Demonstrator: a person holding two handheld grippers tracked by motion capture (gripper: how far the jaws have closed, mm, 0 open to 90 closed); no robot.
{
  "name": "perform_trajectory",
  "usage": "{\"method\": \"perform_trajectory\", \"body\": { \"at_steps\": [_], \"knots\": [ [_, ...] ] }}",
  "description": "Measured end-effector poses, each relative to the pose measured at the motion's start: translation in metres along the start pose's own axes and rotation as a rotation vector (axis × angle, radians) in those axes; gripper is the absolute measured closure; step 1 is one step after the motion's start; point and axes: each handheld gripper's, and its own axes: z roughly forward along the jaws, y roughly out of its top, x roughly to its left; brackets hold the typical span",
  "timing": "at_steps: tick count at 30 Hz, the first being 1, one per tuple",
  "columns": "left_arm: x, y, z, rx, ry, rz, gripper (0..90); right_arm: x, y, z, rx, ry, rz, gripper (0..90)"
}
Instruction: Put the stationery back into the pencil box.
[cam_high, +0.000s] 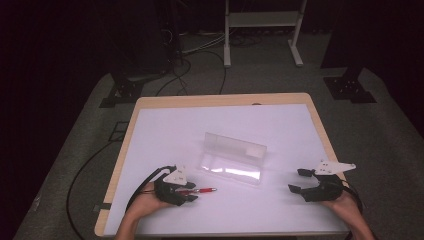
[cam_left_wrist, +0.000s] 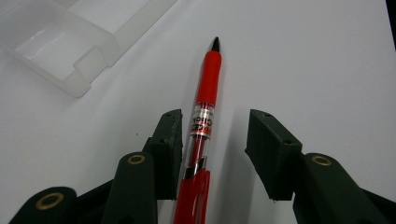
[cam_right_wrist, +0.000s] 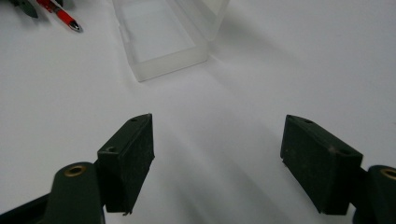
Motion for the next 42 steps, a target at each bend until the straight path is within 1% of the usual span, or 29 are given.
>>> {"method": "perform_trajectory", "body": {
  "at_steps": [10, 16, 20, 22, 24, 28, 36, 42],
  "knots": [
    [0.0046, -0.0014, 0.0034, 0.012, -0.009, -0.018, 60.1, 0.0001, 0.0002, 0.0011, 0.004, 0.001, -0.004, 25.1],
    [0.0051, -0.0013, 0.0032, 0.014, 0.006, -0.014, 65.0, 0.0002, 0.0003, 0.0012, 0.003, 0.0, -0.006, 25.1],
    [0.0046, -0.0006, 0.0032, 0.021, 0.02, 0.002, 68.7, 0.0002, 0.0003, 0.0017, 0.005, 0.0, -0.01, 25.1],
    [0.0033, -0.0001, 0.0034, 0.021, 0.019, 0.012, 72.0, 0.0002, 0.0003, 0.0018, 0.005, -0.001, -0.009, 25.0],
    [0.0028, 0.0005, 0.003, 0.033, 0.02, 0.027, 74.2, 0.0003, 0.0003, 0.0019, 0.005, -0.001, -0.01, 25.0],
    [0.0015, 0.0009, 0.0031, 0.035, 0.016, 0.037, 78.6, 0.0002, 0.0003, 0.0023, 0.006, -0.001, -0.011, 25.1],
    [0.0009, 0.0011, 0.0022, 0.036, 0.02, 0.039, 79.1, 0.0005, 0.0001, 0.0027, 0.008, 0.0, -0.011, 25.0],
    [0.0012, 0.0027, -0.0039, 0.013, 0.018, 0.042, 79.2, 0.0007, 0.0, 0.0035, 0.01, 0.001, -0.013, 25.0]
  ]
}}
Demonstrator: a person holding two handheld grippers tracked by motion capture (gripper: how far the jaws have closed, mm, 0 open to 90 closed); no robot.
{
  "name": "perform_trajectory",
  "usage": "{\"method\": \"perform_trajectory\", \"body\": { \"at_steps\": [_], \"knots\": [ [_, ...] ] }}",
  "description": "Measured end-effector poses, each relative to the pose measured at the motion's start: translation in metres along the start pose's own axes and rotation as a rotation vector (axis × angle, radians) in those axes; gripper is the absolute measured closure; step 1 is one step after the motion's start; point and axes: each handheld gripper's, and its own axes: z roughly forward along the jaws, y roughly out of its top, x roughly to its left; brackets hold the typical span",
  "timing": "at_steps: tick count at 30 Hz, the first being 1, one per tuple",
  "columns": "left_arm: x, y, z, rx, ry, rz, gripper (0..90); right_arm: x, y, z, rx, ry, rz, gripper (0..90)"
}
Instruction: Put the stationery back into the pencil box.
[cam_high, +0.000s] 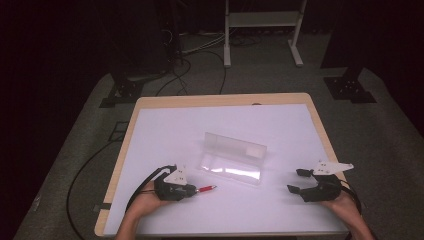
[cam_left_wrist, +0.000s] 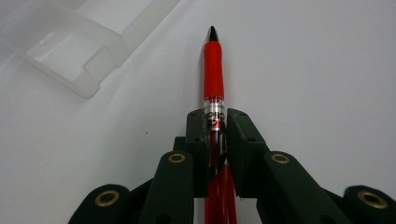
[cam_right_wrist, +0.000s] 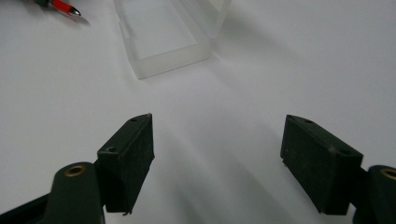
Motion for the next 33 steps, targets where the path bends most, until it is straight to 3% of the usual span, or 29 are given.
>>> {"method": "perform_trajectory", "body": {
  "at_steps": [9, 19, 33],
  "knots": [
    [0.003, 0.026, -0.01, 0.026, 0.003, 0.085, 79.2, 0.0, 0.0, -0.001, -0.002, 0.0, 0.002, 25.0],
    [0.006, 0.049, -0.014, 0.04, -0.021, 0.147, 79.2, 0.0, -0.001, 0.0, -0.001, 0.0, 0.001, 25.0],
    [0.017, 0.07, -0.009, 0.043, -0.045, 0.18, 79.2, 0.0, 0.0, 0.0, -0.002, 0.005, 0.003, 24.2]
  ]
}}
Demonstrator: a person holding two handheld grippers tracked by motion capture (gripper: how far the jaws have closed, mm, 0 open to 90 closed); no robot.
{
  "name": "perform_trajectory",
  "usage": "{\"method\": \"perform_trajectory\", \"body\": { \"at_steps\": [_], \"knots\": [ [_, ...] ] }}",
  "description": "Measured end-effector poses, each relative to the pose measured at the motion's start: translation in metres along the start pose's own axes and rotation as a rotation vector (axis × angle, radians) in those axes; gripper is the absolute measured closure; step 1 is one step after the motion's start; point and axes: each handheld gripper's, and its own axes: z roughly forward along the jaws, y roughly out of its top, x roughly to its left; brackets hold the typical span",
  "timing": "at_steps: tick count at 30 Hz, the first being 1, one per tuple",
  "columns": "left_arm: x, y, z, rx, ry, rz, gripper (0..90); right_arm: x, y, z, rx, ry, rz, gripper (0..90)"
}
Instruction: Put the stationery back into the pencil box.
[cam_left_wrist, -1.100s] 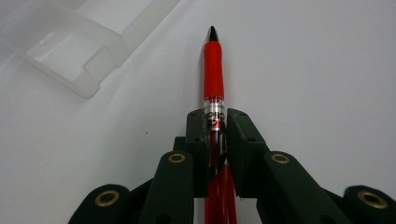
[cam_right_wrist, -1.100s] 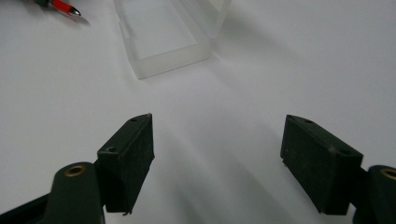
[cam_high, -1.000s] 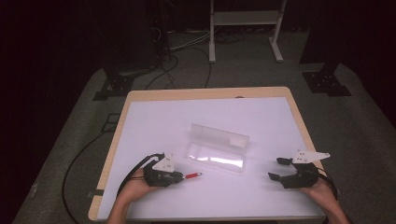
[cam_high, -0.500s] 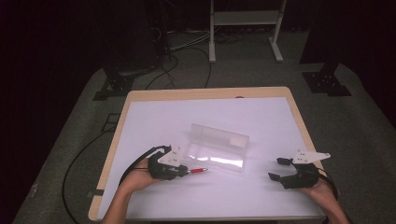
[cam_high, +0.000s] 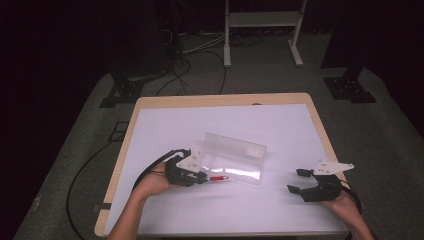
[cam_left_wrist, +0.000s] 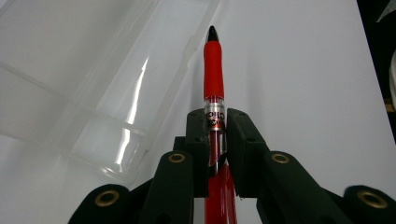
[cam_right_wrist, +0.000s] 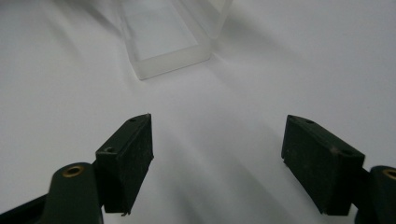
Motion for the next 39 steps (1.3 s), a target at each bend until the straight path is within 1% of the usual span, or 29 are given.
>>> {"method": "perform_trajectory", "body": {
  "at_steps": [6, 10, 13, 15, 16, 17, 19, 22, 27, 31, 35, 39],
  "knots": [
    [0.007, 0.01, 0.001, 0.005, -0.011, 0.017, 79.2, 0.0, 0.0, 0.0, -0.002, 0.002, 0.001, 23.8],
    [0.01, 0.015, 0.003, 0.005, -0.014, 0.017, 79.2, 0.0, 0.0, 0.0, -0.002, 0.004, 0.005, 22.7],
    [0.015, 0.021, 0.005, 0.008, -0.018, 0.032, 79.2, 0.0, 0.0, 0.0, 0.002, 0.003, 0.007, 21.4],
    [0.017, 0.024, 0.006, 0.006, -0.023, 0.03, 79.2, 0.0, 0.0, 0.0, 0.003, 0.004, 0.01, 20.7],
    [0.019, 0.026, 0.007, 0.008, -0.025, 0.038, 79.2, 0.0, 0.0, 0.0, 0.003, 0.004, 0.01, 20.6],
    [0.02, 0.028, 0.008, 0.005, -0.026, 0.035, 79.2, 0.0, 0.0, 0.0, 0.002, 0.005, 0.011, 20.1],
    [0.023, 0.031, 0.009, 0.006, -0.029, 0.044, 79.2, 0.0, 0.0, 0.0, 0.001, 0.005, 0.011, 19.8],
    [0.027, 0.037, 0.014, 0.004, -0.039, 0.045, 79.2, 0.0, 0.0, 0.0, 0.001, 0.009, 0.009, 19.7],
    [0.031, 0.042, 0.018, 0.004, -0.048, 0.053, 79.2, 0.002, 0.003, -0.001, -0.009, 0.015, 0.003, 19.7],
    [0.033, 0.047, 0.023, 0.002, -0.053, 0.057, 79.2, 0.002, 0.003, -0.001, -0.006, 0.014, 0.002, 19.5],
    [0.035, 0.051, 0.029, 0.011, -0.05, 0.071, 79.2, 0.002, 0.003, -0.001, -0.008, 0.017, 0.003, 19.3],
    [0.037, 0.053, 0.031, 0.011, -0.055, 0.073, 79.2, 0.002, 0.002, -0.001, -0.006, 0.016, 0.004, 19.3]
  ]
}}
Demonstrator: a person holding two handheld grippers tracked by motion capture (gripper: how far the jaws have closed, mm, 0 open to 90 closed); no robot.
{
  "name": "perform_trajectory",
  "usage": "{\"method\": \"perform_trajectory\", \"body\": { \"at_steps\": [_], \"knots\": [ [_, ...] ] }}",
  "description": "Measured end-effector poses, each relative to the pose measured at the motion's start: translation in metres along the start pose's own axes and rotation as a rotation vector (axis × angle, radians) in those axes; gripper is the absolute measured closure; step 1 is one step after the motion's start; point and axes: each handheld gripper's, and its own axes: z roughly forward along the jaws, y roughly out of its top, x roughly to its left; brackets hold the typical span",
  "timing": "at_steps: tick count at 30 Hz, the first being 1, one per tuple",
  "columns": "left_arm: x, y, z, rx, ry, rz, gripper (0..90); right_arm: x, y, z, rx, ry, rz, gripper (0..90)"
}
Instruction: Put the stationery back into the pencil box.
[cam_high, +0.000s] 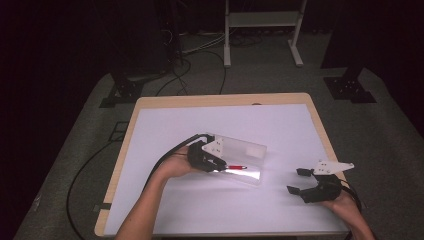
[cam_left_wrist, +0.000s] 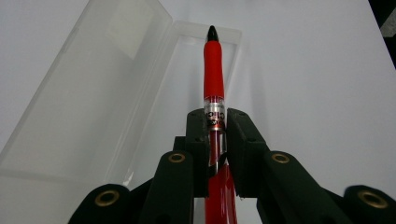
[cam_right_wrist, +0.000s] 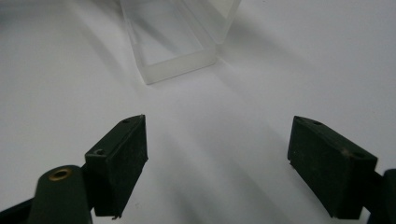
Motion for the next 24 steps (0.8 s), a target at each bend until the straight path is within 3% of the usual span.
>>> {"method": "perform_trajectory", "body": {
  "at_steps": [24],
  "knots": [
    [0.023, 0.018, 0.021, -0.009, -0.031, 0.015, 79.2, 0.0, -0.001, 0.0, -0.001, 0.005, -0.002, 19.3]
  ]
}}
